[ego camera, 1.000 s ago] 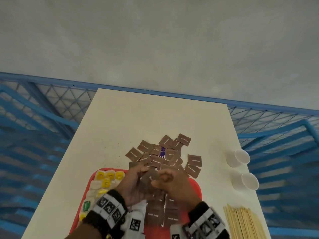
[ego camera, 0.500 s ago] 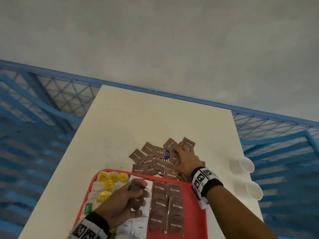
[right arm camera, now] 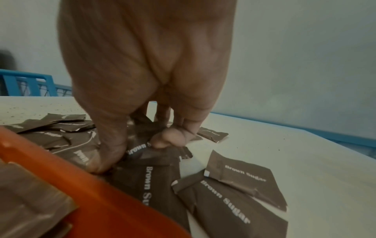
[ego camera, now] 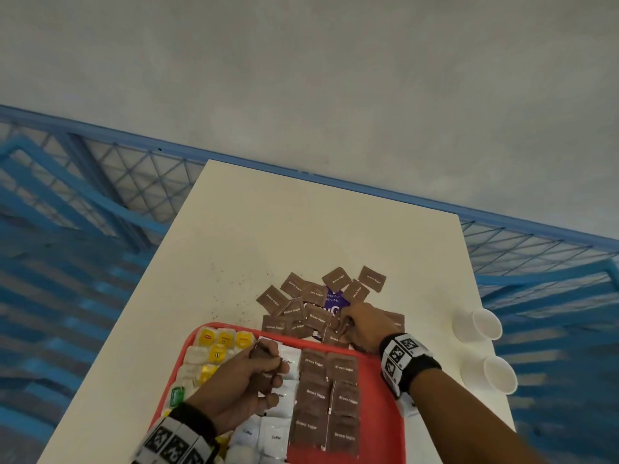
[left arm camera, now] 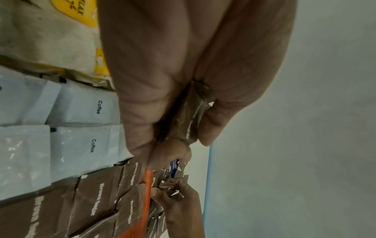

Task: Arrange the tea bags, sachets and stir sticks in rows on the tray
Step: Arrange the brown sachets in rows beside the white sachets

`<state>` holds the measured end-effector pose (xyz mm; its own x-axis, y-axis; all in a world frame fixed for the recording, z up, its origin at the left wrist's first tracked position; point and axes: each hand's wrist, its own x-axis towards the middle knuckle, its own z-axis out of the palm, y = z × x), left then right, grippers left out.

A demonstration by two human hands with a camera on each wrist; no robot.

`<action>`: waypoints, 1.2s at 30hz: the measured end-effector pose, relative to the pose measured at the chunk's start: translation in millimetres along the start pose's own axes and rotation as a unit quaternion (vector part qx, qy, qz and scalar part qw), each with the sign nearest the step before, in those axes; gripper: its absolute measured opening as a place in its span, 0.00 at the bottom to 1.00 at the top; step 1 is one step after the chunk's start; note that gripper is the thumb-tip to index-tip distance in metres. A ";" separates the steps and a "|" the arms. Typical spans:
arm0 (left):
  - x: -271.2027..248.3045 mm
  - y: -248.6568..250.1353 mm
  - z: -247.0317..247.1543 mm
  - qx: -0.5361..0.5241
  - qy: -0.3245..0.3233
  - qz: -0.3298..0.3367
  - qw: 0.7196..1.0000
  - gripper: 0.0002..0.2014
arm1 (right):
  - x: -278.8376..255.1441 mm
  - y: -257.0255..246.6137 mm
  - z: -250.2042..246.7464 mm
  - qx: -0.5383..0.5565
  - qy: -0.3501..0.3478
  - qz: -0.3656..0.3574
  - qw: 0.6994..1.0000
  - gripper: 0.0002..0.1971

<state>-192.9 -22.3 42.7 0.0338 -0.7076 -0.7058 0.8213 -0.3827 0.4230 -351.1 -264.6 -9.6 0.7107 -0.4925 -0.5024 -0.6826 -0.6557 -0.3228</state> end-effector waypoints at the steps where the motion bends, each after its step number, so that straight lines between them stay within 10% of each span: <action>1: -2.0 1.3 1.8 0.003 -0.002 0.003 1.000 0.04 | -0.6 0.4 -0.5 0.005 0.001 -0.002 1.000 0.11; 12: -9.8 -0.4 11.8 0.012 0.002 0.018 1.000 0.13 | -34.6 15.9 -52.3 0.296 0.197 0.068 0.932 0.06; 22: -17.8 -15.6 48.6 0.093 -0.059 0.041 0.993 0.22 | -128.8 -62.6 -27.6 0.509 -0.054 0.016 0.859 0.10; 31: -47.5 -44.2 15.3 0.097 0.007 0.006 0.995 0.06 | -182.9 -98.2 47.7 0.658 -0.062 0.018 0.750 0.12; 36: -66.2 -59.8 -3.3 0.125 -0.026 -0.060 0.990 0.19 | -211.3 -114.9 58.8 0.578 -0.024 -0.016 0.816 0.14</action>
<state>-242.3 49.3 62.2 -0.0906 -0.6758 -0.7315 0.6514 -0.5958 0.4698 -432.9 -51.6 86.4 0.7423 -0.4442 -0.5017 -0.3889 0.3241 -0.8624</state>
